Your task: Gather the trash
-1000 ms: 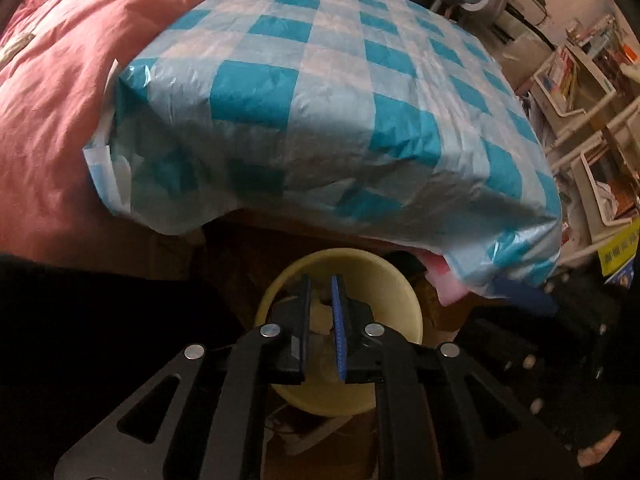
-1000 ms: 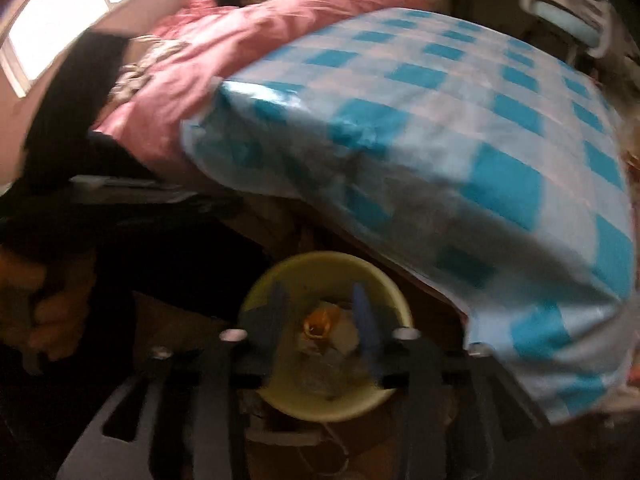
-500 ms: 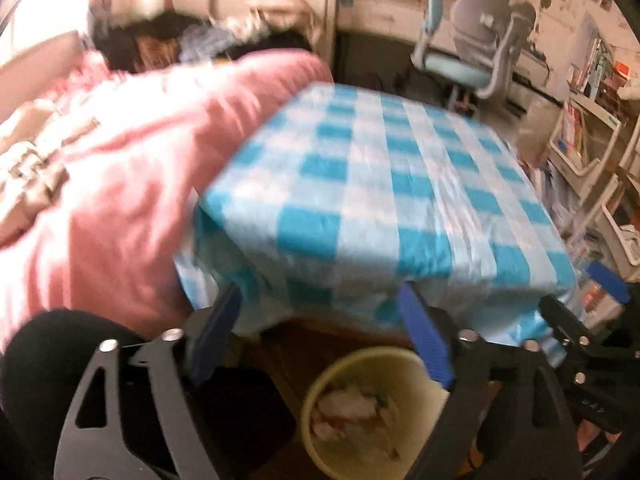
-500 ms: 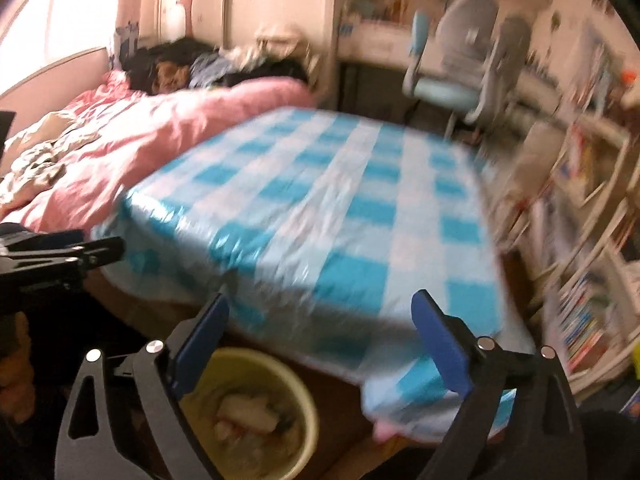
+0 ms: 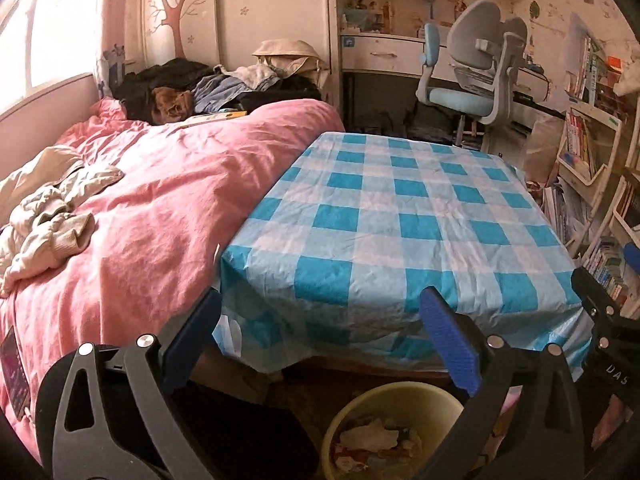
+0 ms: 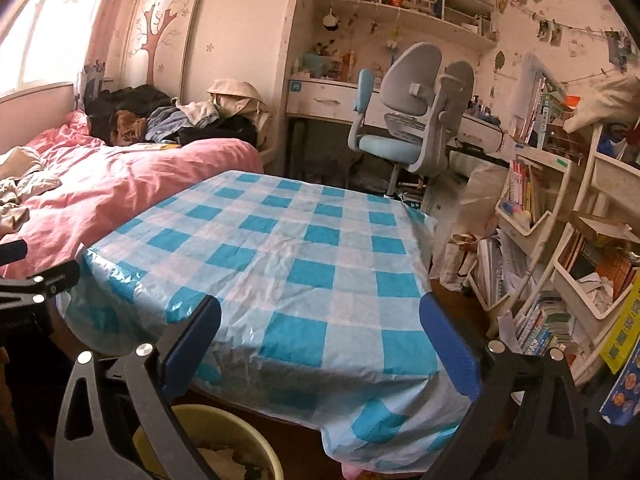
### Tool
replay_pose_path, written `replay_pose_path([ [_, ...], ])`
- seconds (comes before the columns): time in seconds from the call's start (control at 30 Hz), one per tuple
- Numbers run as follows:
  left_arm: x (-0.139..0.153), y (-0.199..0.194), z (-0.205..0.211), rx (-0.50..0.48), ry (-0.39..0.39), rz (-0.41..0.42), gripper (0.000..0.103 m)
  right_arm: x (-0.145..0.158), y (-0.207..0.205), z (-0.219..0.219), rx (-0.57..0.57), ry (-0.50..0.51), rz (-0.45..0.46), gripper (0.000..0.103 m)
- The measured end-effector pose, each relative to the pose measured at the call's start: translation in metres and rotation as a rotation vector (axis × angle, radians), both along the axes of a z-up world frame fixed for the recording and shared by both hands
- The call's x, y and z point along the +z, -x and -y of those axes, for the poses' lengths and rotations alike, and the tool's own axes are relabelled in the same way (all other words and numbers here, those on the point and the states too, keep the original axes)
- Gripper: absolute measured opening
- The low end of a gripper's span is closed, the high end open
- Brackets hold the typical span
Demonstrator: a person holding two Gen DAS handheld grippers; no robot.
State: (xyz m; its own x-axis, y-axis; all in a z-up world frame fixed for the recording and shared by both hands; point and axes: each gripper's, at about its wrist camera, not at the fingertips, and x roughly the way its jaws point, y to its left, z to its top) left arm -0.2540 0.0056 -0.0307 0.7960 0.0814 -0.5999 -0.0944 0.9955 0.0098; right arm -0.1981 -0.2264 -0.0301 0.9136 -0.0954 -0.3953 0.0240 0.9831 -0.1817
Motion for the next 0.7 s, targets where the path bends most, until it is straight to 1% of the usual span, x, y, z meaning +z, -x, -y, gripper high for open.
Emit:
replay_pose_path([
  [0.27,-0.0008,0.0005,-0.0034,0.000,0.010,-0.001,0.096,0.0007,0.0047,-0.0007,-0.011,0.005,0.019,0.095],
  [0.7,-0.0029,-0.0012,-0.0022,0.008,-0.002,-0.004,0.096,-0.0001,0.0046,-0.0022,-0.010,0.009,0.010,0.095],
])
